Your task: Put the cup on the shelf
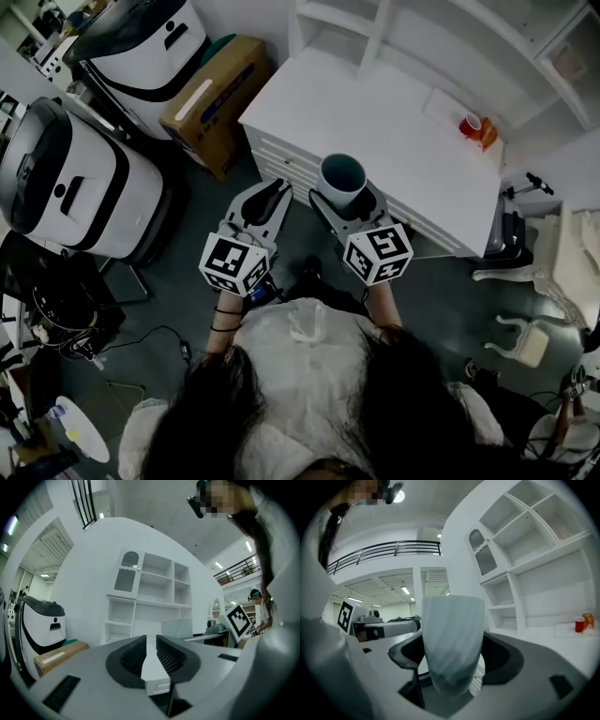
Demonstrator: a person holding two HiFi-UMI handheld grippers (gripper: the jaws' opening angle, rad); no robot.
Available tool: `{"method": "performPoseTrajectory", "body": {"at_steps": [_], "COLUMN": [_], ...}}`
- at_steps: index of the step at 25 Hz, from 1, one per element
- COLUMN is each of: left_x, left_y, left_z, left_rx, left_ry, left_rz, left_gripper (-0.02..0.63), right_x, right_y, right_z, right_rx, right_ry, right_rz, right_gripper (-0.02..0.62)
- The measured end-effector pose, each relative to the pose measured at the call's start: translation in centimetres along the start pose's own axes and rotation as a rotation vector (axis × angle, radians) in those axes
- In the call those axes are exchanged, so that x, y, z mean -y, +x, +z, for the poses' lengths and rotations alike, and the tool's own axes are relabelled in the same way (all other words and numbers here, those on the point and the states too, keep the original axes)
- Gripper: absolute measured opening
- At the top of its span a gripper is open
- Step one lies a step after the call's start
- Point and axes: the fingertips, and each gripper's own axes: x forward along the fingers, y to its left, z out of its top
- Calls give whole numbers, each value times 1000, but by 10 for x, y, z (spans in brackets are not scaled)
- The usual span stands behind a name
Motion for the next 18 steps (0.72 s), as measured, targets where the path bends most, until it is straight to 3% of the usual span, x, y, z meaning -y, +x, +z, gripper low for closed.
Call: {"method": "performPoseTrajectory", "body": {"at_steps": [8, 18], "left_x": [-29, -54], "left_y": [58, 85], "left_z": [4, 2], "left_rx": [-13, -41], "left_ry": [12, 9], "left_rz": [13, 20], "left_gripper": [75, 75], "right_x": [48, 70], "right_y": [46, 83], "right_z": [10, 1], "right_rx": [-7, -48], "right_ry": [10, 38], "right_rz": [21, 28], "right_gripper": [339, 339]}}
